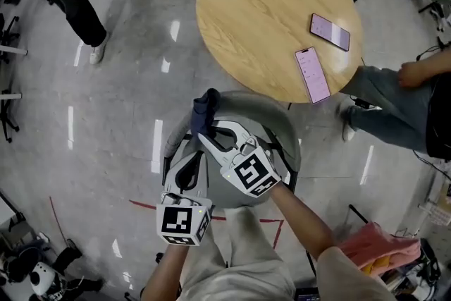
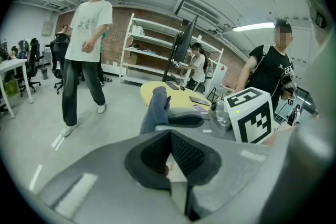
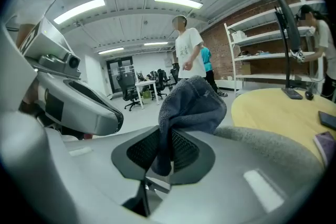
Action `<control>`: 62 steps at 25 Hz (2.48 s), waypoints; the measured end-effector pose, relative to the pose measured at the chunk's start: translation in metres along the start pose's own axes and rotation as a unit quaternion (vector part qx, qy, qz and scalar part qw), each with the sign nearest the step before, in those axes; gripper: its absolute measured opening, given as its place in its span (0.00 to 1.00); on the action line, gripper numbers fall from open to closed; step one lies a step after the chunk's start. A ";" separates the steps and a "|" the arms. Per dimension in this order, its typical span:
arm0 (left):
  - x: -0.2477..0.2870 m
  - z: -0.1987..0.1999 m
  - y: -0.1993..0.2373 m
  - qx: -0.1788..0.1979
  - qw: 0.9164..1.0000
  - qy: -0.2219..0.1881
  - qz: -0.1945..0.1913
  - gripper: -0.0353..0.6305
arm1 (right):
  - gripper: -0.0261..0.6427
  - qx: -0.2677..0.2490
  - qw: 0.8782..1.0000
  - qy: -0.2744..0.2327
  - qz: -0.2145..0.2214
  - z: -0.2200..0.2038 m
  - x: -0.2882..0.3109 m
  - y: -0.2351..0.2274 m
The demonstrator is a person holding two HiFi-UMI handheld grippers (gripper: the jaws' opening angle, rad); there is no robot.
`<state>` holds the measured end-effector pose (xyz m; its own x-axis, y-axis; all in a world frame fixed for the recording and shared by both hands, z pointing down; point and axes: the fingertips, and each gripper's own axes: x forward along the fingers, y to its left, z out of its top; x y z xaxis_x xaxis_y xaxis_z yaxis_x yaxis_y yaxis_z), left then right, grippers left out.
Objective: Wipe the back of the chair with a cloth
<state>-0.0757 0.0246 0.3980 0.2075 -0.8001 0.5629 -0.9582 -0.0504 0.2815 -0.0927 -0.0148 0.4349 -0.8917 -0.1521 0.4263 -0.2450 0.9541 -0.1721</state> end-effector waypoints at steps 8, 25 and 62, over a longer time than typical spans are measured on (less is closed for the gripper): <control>0.009 -0.001 0.001 0.003 1.000 0.003 -0.007 0.05 | 0.15 0.005 1.000 0.016 -0.023 -0.014 -0.006 -0.016; 0.026 0.004 -0.014 0.014 1.000 0.008 -0.023 0.05 | 0.15 0.062 0.989 0.041 -0.128 -0.037 -0.034 -0.063; 0.068 -0.016 -0.080 0.056 0.994 0.024 -0.087 0.05 | 0.15 0.141 0.942 0.032 -0.302 -0.080 -0.136 -0.109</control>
<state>0.0183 -0.0159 0.4262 0.3789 -0.7439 0.5504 -0.9222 -0.2539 0.2917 0.0858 -0.0777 0.4669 -0.5354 -0.6204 0.5730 -0.7995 0.5910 -0.1071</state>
